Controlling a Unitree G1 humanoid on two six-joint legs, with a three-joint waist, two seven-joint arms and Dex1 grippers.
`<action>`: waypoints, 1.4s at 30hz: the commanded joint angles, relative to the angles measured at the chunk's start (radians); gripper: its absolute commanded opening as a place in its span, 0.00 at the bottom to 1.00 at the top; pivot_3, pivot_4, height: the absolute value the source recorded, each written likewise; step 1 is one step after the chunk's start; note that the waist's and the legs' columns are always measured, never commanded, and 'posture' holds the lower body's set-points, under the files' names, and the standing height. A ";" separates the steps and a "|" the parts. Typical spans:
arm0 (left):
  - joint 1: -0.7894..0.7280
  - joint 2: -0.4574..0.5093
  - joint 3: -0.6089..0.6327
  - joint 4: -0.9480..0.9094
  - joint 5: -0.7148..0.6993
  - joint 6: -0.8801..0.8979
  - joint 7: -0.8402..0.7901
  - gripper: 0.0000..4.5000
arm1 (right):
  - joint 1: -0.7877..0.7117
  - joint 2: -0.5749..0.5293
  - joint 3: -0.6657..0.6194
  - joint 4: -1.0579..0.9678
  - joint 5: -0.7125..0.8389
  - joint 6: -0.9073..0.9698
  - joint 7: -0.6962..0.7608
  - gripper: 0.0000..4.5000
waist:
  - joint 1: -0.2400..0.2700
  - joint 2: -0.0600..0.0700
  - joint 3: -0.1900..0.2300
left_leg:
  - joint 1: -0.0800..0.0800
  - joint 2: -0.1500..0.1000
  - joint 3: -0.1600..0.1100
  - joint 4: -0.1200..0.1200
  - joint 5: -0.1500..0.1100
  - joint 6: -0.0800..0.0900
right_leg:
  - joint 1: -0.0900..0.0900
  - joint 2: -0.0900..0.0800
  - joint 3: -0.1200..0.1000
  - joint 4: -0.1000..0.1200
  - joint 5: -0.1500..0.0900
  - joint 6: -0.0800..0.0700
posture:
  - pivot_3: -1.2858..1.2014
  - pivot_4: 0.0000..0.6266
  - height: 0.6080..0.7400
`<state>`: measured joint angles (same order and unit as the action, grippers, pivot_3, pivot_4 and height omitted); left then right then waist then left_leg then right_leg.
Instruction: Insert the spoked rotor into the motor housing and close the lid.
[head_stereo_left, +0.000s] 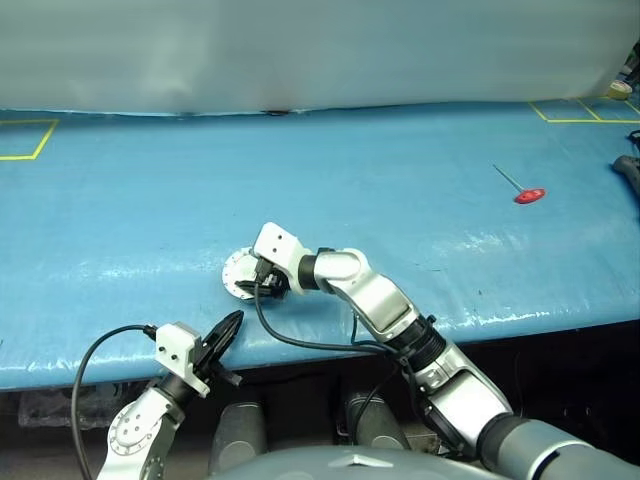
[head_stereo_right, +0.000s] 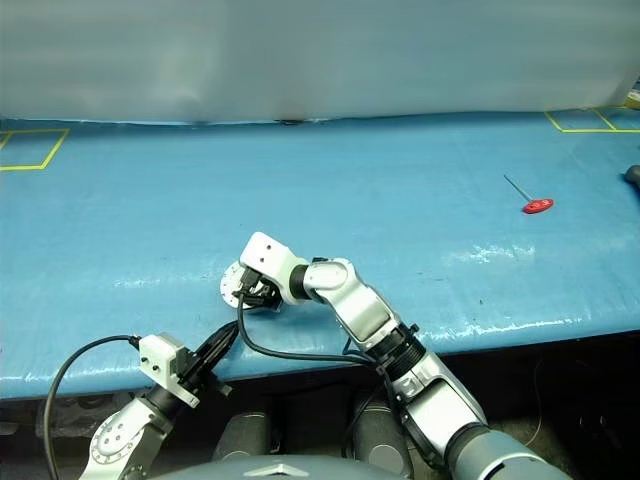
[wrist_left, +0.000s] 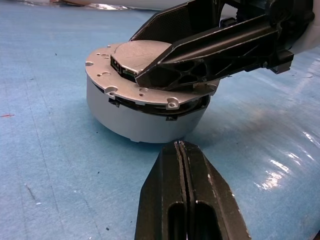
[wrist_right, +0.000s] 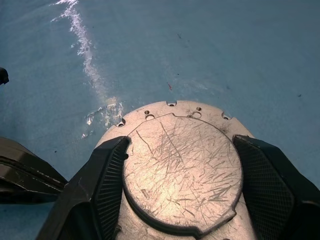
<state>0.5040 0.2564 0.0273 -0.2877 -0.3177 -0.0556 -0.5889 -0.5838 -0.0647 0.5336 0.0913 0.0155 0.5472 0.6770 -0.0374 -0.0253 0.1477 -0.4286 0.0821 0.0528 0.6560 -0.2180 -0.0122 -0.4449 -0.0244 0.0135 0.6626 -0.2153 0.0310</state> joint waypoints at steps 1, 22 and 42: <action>0.004 0.000 -0.007 -0.023 -0.008 -0.007 0.003 0.00 | -0.021 0.021 -0.011 0.006 0.004 -0.034 0.005 0.67 | 0.000 0.000 0.000 | 0.000 0.000 0.000 0.000 0.000 0.000 | 0.000 0.000 0.000 0.000 0.000 0.000 | 0.52 0.24 1.00; 0.002 0.002 -0.020 -0.023 -0.014 0.001 0.002 0.00 | -0.055 0.010 -0.003 0.114 -0.010 -0.123 0.115 0.67 | 0.000 0.000 0.000 | 0.000 0.000 0.000 0.000 0.000 0.000 | 0.000 0.000 0.000 0.000 0.000 0.000 | 0.52 0.24 1.00; 0.003 0.002 -0.027 -0.013 -0.018 0.002 -0.003 0.00 | -0.163 0.024 -0.037 0.218 0.011 -0.082 0.209 0.67 | 0.000 0.000 0.000 | 0.000 0.000 0.000 0.000 0.000 0.000 | 0.000 0.000 0.000 0.001 0.000 0.000 | 0.52 0.24 1.00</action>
<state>0.5047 0.2571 0.0033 -0.2877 -0.3254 -0.0480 -0.5892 -0.7213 -0.0459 0.5134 0.3148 0.0227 0.4689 0.8808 -0.0371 -0.0250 0.1478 -0.4282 0.0820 0.0529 0.6561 -0.2180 -0.0122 -0.4445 -0.0244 0.0135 0.6633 -0.2152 0.0310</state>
